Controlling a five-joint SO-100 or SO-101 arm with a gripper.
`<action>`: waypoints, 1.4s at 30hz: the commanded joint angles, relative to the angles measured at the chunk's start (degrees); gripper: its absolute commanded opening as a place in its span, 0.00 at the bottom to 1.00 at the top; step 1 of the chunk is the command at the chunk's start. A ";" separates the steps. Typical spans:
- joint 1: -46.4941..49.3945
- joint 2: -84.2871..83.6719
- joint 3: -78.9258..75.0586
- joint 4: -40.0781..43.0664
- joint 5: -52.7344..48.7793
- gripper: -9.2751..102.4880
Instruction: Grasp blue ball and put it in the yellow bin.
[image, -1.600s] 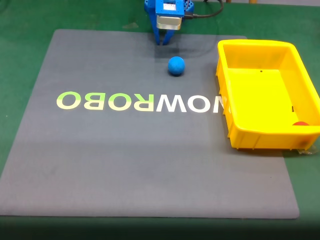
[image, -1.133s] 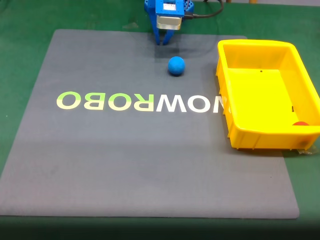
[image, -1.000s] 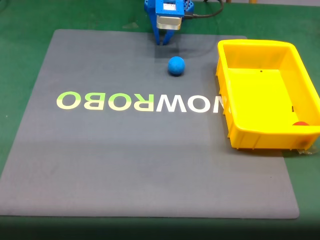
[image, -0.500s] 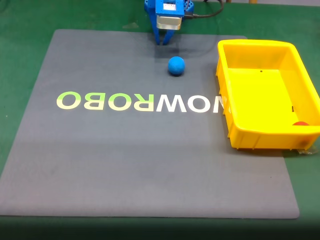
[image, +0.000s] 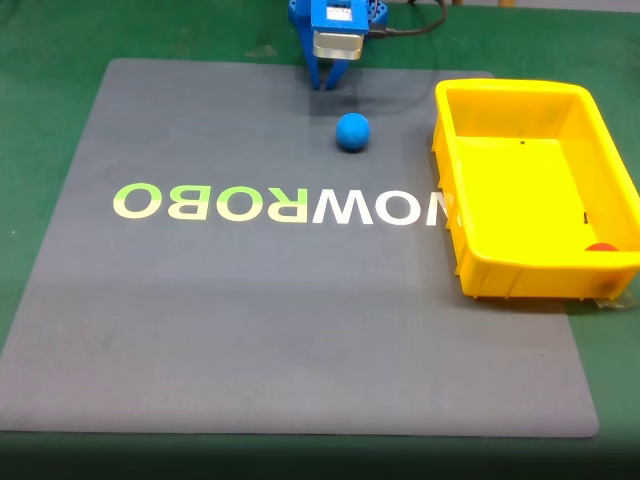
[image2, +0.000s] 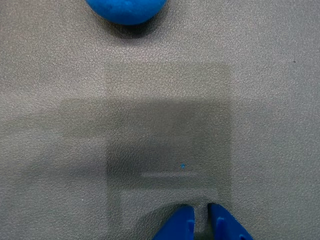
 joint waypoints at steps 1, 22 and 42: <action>-0.26 0.70 1.85 0.53 -0.26 0.10; 1.14 -1.49 -0.88 -9.23 -13.80 0.33; -0.97 -51.77 -27.60 -36.30 -9.93 0.32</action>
